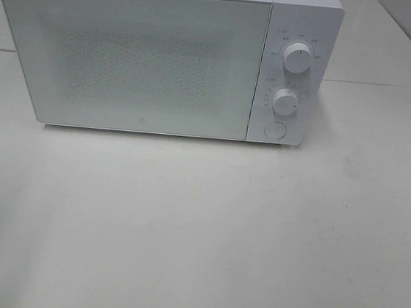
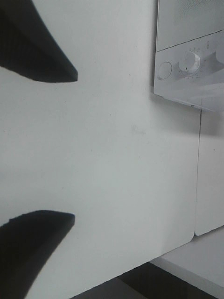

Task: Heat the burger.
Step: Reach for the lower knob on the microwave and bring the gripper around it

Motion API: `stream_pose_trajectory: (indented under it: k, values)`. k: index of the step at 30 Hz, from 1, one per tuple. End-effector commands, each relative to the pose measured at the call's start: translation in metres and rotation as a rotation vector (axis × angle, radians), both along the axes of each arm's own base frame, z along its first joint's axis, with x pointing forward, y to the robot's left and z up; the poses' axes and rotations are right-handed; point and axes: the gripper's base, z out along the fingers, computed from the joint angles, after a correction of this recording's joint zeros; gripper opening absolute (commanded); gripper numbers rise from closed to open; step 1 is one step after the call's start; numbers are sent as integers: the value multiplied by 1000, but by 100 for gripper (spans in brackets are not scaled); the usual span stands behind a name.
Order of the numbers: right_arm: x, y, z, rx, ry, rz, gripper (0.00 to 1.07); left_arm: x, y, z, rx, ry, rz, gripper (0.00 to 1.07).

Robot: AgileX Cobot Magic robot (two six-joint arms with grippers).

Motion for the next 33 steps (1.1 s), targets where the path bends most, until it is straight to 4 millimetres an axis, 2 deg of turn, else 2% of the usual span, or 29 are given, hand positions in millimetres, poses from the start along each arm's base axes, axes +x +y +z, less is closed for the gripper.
stream_pose_trajectory:
  k: [1, 10, 13, 17, 22, 33]
  values:
    - [-4, -1, -1, -13, -27, -4, 75, -16, 1, 0, -6, -38, -1, 98]
    - [-4, -1, -1, -13, -27, -4, 75, -44, 4, 12, -26, -224, -2, 98]
    - [-4, -1, -1, -13, -27, -4, 75, -61, 3, 17, -62, -339, -7, 98]
    - [-4, -1, -1, -13, -27, -4, 75, -68, 4, 18, -65, -378, -7, 98]
    - [-4, -1, -1, -13, -27, -4, 75, -88, 6, 20, -74, -510, -6, 98]
    - [-4, -1, -1, -13, -27, -4, 75, -106, 5, 20, -31, -635, 150, 98]
